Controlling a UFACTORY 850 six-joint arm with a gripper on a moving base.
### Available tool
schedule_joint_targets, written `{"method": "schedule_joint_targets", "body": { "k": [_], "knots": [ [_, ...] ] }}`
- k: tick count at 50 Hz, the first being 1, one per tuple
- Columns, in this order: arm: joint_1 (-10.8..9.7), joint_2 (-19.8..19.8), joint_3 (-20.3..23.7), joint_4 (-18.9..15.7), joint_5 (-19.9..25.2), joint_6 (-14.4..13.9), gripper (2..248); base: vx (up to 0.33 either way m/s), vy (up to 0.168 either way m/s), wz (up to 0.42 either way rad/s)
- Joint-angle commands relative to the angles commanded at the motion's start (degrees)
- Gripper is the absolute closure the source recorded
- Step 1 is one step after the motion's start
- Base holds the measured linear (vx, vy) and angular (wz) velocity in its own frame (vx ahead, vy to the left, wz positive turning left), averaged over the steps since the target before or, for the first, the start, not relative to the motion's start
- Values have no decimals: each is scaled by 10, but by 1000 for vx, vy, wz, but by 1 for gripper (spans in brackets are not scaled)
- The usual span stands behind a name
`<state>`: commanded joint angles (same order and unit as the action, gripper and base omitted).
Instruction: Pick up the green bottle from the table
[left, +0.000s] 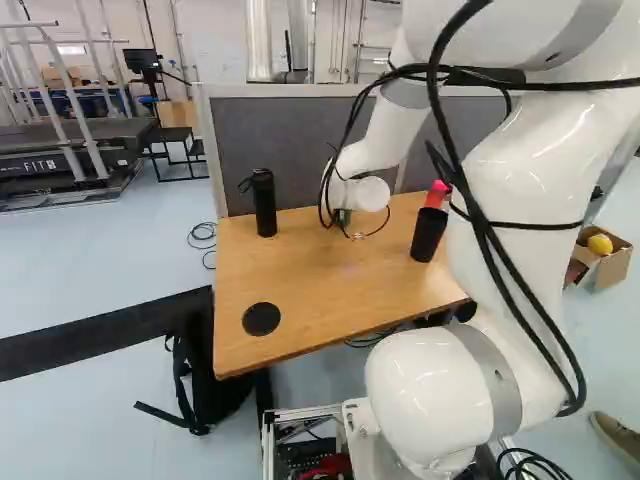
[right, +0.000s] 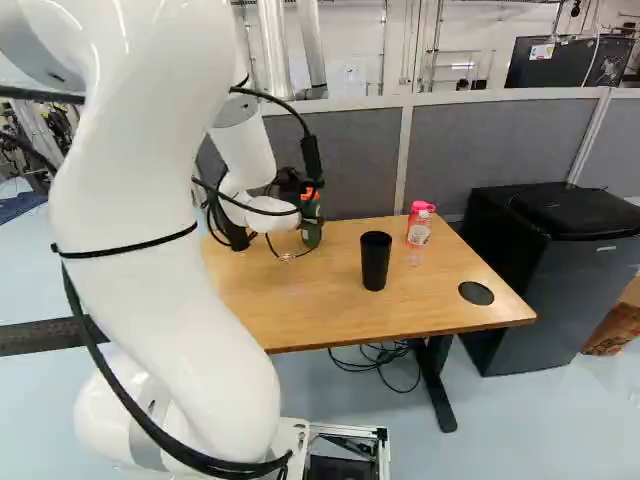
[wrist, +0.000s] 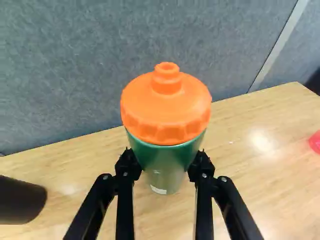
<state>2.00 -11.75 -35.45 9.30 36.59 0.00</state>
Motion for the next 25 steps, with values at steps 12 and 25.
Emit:
{"method": "schedule_joint_targets", "body": {
  "k": [12, 25],
  "knots": [
    [14, 38, 24, 0, 0, 0, 206, 0, 0, 0],
    [30, 87, 58, 0, 0, 0, 206, 0, 0, 0]
  ]
}}
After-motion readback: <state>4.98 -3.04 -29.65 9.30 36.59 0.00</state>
